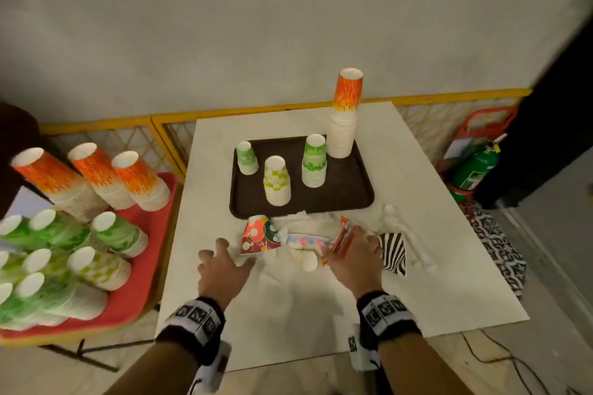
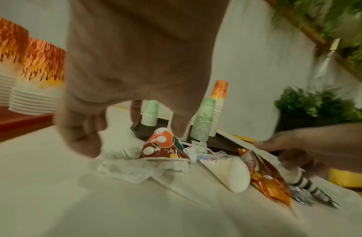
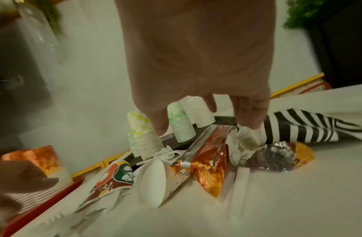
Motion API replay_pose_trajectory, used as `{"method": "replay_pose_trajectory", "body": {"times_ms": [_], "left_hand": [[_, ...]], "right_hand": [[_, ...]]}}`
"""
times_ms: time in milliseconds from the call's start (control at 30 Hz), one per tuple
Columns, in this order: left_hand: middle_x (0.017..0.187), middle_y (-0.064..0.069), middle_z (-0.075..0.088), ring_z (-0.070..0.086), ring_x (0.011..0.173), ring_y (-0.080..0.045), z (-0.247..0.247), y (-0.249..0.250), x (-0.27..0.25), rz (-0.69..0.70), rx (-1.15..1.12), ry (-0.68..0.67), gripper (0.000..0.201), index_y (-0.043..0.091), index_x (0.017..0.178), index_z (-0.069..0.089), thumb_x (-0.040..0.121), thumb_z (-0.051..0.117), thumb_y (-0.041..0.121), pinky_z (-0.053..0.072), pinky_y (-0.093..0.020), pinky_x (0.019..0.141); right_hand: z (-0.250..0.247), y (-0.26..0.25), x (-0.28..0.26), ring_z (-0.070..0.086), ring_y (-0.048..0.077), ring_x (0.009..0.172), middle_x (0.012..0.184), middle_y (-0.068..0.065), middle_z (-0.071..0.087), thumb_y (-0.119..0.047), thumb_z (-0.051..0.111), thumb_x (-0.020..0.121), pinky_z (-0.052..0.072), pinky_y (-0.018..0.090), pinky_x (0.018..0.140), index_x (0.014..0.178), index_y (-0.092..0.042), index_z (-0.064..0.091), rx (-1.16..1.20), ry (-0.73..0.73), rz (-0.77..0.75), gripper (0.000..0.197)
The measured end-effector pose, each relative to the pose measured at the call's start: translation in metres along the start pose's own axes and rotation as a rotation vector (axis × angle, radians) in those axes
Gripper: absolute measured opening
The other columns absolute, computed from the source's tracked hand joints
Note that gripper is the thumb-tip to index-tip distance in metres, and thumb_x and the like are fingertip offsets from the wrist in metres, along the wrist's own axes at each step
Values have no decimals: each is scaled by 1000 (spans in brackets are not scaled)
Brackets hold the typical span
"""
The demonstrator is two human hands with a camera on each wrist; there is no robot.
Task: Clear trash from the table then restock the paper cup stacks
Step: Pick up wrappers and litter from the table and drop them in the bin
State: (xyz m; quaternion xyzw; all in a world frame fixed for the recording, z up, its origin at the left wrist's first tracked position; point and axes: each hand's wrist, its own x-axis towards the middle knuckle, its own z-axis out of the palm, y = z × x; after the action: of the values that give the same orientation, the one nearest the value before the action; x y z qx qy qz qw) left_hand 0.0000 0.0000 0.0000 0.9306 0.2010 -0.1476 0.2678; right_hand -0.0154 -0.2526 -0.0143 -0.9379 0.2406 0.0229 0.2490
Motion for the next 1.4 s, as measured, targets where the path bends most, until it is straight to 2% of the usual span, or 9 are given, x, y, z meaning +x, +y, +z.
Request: {"method": "replay_pose_trajectory", "body": {"times_ms": [100, 233, 367, 567, 700, 900, 1033, 1167, 1400], "left_hand": [[149, -26, 26, 47, 130, -52, 15, 13, 18, -240, -39, -38, 98, 21, 154, 25, 80, 68, 70, 47, -55, 106], [157, -26, 18, 36, 141, -50, 29, 36, 36, -298, -51, -48, 114, 23, 161, 11, 77, 64, 80, 36, -53, 114], [153, -24, 29, 35, 141, -45, 38, 59, 59, -318, -62, 6, 122, 18, 156, 25, 65, 66, 87, 31, -51, 116], [137, -19, 46, 49, 126, -39, 53, 57, 74, -196, -159, 18, 90, 12, 138, 48, 72, 83, 61, 42, -47, 107], [125, -18, 67, 62, 116, -36, 51, 42, 73, -55, -329, 26, 66, 3, 126, 61, 74, 91, 29, 50, -40, 96], [96, -3, 70, 69, 99, -31, 27, 25, 58, 110, -432, 27, 38, 15, 103, 65, 76, 91, 20, 54, -37, 83], [95, 3, 69, 68, 93, -22, 3, 41, 38, 277, -504, 38, 40, 21, 107, 61, 78, 89, 20, 55, -32, 80], [101, 8, 69, 66, 93, -8, 0, 73, 28, 459, -426, -168, 50, 20, 115, 61, 76, 91, 21, 51, -22, 78], [137, -7, 46, 45, 132, -28, 62, 88, 37, 543, 58, -418, 92, 30, 150, 47, 70, 93, 28, 39, -37, 115]], "right_hand": [[8, -9, 12, 44, 38, 127, 138, 19, 43, -78, 56, 72, 42, 55, 102, 141, -21, 31, 14, -16, 196, 93], [27, -8, 22, 35, 39, 135, 148, 22, 33, -78, 51, 77, 37, 55, 106, 150, -20, 19, -31, -64, 218, 98], [39, -9, 31, 35, 39, 137, 148, 21, 34, -59, 63, 84, 34, 53, 110, 153, -22, 16, -12, -67, 143, 91], [52, -2, 32, 57, 31, 123, 133, 12, 51, -18, 76, 82, 51, 43, 102, 149, -19, 27, 262, -115, 52, 83], [47, 6, 32, 59, 23, 121, 131, 6, 56, -19, 79, 80, 52, 39, 102, 145, -18, 35, 318, -134, 45, 79], [20, 10, 34, 56, 22, 119, 129, 1, 57, -25, 83, 76, 52, 42, 101, 142, -20, 40, 317, -48, -17, 79], [-7, 15, 33, 60, 16, 115, 125, -2, 59, -16, 84, 76, 56, 37, 97, 139, -22, 43, 446, -58, -4, 75], [-38, 30, 46, 61, 14, 102, 112, -4, 60, -13, 83, 75, 53, 24, 86, 131, -19, 50, 451, 38, 1, 65], [-42, 72, 68, 61, 29, 100, 117, 9, 44, -26, 84, 70, 55, 36, 92, 130, -10, 50, 127, -105, 109, 71]]}}
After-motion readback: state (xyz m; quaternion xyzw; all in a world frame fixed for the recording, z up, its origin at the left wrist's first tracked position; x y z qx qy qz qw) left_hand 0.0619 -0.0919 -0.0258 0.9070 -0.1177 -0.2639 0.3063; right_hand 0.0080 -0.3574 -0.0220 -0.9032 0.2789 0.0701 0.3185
